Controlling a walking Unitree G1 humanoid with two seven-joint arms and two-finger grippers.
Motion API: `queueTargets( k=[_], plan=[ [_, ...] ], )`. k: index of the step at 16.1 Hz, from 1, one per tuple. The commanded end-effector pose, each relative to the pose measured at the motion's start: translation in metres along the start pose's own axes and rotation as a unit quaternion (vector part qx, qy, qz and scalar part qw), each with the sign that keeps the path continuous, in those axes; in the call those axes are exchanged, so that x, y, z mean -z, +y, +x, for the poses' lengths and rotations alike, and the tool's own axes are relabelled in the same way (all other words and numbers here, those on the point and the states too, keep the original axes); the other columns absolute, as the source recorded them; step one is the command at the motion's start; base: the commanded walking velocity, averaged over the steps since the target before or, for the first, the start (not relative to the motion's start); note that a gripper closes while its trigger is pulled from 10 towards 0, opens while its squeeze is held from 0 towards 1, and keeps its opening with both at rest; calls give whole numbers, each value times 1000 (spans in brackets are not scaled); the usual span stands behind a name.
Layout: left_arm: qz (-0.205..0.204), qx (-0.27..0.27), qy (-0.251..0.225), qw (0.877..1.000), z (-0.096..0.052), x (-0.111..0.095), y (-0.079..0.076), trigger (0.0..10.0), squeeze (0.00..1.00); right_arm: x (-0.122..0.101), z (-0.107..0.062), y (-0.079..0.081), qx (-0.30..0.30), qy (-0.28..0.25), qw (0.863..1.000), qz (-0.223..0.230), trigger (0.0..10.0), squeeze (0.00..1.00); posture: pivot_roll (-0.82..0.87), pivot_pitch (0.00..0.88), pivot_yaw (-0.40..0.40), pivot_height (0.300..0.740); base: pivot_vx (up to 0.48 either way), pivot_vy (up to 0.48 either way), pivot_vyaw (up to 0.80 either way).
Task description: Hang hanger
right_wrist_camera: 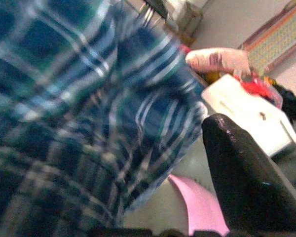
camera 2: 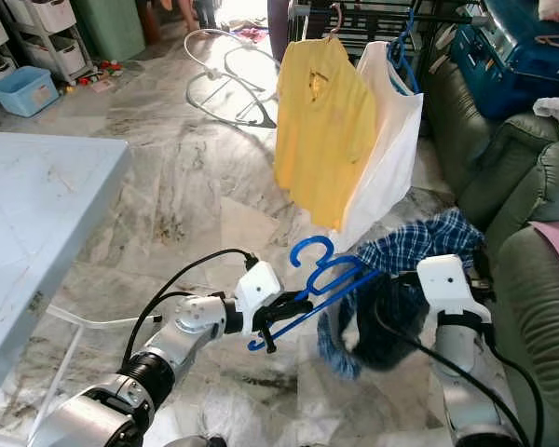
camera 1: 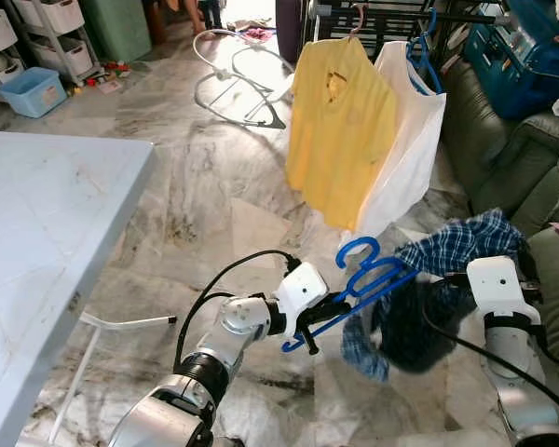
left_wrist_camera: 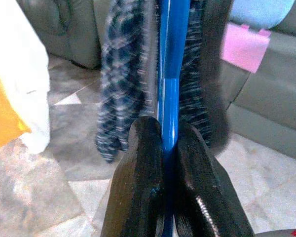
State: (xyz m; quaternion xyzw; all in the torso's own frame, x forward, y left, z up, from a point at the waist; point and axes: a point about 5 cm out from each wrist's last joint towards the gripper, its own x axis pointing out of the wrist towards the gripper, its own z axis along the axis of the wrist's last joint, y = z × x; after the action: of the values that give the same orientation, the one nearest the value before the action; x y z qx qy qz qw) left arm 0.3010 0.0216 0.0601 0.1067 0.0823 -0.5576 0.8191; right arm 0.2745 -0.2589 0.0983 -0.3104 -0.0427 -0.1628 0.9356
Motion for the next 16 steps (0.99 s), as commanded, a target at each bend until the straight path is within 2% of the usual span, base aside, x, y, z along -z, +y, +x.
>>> queueTargets(
  k=[1,4,8,14,16],
  plan=[
    [12,2,4,1000,2,-3,1,0,0,-10,-2,2,-15,-22,1000,4,0,0,15,78,-24,740,0,0,0],
    [9,-7,5,1000,0,0,2,0,0,-12,-10,-7,-5,-25,1000,5,0,0,17,78,-32,740,0,0,0],
    [9,-9,12,1000,-1,3,0,0,0,-16,-9,-24,15,-33,999,-16,0,0,10,77,-35,740,0,0,0],
    [57,8,27,998,-4,10,-5,0,0,-22,-1,-35,34,-27,999,-2,0,0,6,73,-40,740,0,0,0],
    [57,8,28,998,-6,12,-5,0,0,-23,1,-37,34,-27,999,-5,0,0,8,74,-44,740,0,0,0]
  ],
)
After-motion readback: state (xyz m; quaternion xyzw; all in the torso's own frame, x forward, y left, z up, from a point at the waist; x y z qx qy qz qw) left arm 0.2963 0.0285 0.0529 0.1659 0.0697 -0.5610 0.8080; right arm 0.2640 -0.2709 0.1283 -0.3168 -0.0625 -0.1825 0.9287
